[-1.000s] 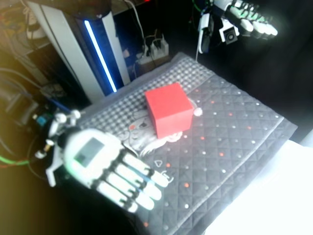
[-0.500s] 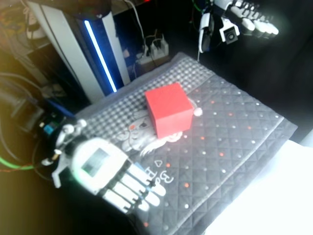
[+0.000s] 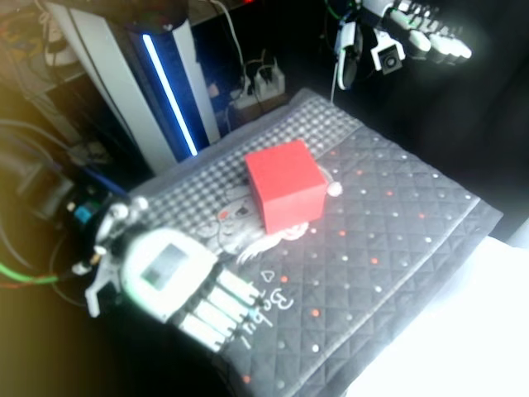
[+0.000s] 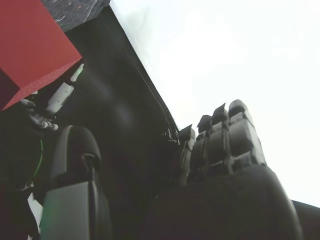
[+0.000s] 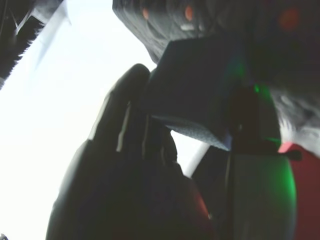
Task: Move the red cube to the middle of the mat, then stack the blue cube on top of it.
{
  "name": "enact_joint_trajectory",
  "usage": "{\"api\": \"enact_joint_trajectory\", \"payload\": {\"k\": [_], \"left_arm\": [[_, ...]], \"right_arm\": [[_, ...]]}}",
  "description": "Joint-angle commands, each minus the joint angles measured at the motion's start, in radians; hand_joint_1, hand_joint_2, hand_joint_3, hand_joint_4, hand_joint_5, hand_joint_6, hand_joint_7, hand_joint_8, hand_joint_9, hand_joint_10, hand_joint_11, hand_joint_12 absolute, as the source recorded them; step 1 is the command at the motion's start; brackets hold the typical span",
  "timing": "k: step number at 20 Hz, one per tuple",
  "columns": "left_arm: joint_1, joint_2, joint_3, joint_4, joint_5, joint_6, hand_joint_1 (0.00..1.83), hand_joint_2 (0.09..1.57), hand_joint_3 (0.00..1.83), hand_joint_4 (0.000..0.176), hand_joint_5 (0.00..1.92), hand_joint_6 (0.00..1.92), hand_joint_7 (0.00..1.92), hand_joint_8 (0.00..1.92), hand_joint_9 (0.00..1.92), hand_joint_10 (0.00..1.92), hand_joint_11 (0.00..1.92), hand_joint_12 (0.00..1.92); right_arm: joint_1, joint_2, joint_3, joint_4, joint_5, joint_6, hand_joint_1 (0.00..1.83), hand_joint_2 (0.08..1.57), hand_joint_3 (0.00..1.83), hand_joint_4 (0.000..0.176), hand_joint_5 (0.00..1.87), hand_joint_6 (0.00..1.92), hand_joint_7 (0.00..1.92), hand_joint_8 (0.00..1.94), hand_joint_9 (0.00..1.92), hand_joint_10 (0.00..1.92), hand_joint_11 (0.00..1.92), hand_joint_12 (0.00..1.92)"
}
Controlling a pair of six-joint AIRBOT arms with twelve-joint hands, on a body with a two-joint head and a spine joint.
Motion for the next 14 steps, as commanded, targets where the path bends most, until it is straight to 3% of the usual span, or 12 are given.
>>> {"api": "enact_joint_trajectory", "payload": {"k": [1,4,6,7,8,9,12,13,14], "left_arm": [[-0.01,0.0,0.002,0.004,-0.12,-0.001,0.78,0.97,0.0,0.059,0.0,0.0,0.0,0.0,0.0,0.0,0.01,0.01],[-0.007,0.0,0.002,-0.001,-0.118,-0.001,0.75,0.96,0.0,0.078,0.0,0.0,0.0,0.0,0.0,0.0,0.0,0.0],[-0.004,0.0,0.002,-0.003,-0.116,-0.001,0.76,0.94,0.0,0.073,0.0,0.0,0.0,0.0,0.0,0.0,0.0,0.0],[-0.004,0.0,0.002,-0.004,-0.114,-0.001,0.76,0.94,0.0,0.075,0.0,0.0,0.0,0.0,0.0,0.0,0.0,0.0],[-0.004,-0.001,0.003,-0.006,-0.111,-0.001,0.76,0.94,0.0,0.06,0.0,0.0,0.0,0.0,0.0,0.0,0.0,0.0],[-0.004,-0.002,0.003,-0.006,-0.11,-0.001,0.78,0.95,0.0,0.055,0.0,0.0,0.0,0.0,0.0,0.0,0.0,0.0],[-0.004,-0.007,0.008,-0.01,-0.102,-0.001,0.78,0.94,0.0,0.058,0.0,0.0,0.0,0.0,0.0,0.0,0.0,0.0],[-0.004,-0.009,0.009,-0.011,-0.102,-0.001,0.79,0.95,0.0,0.057,0.0,0.0,0.0,0.0,0.0,0.0,0.0,0.0],[-0.004,-0.01,0.01,-0.012,-0.101,-0.001,0.79,0.95,0.0,0.057,0.0,0.0,0.0,0.0,0.0,0.0,0.0,0.0]], "right_arm": [[0.015,0.02,-0.026,-0.055,0.141,0.0,1.25,1.24,0.0,0.0,0.0,1.65,0.28,1.59,0.31,1.73,0.27,1.92],[0.026,0.066,-0.086,-0.122,0.184,0.0,1.22,1.21,0.0,0.0,0.0,1.69,0.14,1.54,0.21,1.75,0.22,1.92],[0.04,0.096,-0.122,-0.174,0.2,0.012,1.25,1.22,0.0,0.0,0.0,1.65,0.05,1.54,0.08,1.77,0.04,1.92],[0.051,0.109,-0.13,-0.213,0.2,0.043,1.28,1.22,0.0,0.0,0.0,1.66,0.01,1.62,0.05,1.83,0.07,1.92],[0.069,0.122,-0.141,-0.238,0.199,0.051,1.3,1.22,0.0,0.0,0.0,1.65,0.02,1.7,0.1,1.87,0.21,1.92],[0.086,0.129,-0.15,-0.261,0.195,0.051,1.28,1.21,0.0,0.0,0.0,1.76,0.08,1.82,0.18,1.91,0.31,1.92],[0.192,0.143,-0.16,-0.347,0.106,0.051,1.25,1.18,0.0,0.0,0.0,1.64,0.0,1.75,0.07,1.91,0.22,1.92],[0.238,0.143,-0.162,-0.376,0.074,0.051,1.27,1.3,0.01,0.0,0.0,1.65,0.45,1.74,0.3,1.92,0.39,1.92],[0.276,0.143,-0.166,-0.397,0.047,0.052,1.27,1.3,0.01,0.0,0.0,1.65,0.45,1.74,0.3,1.92,0.39,1.92]]}}
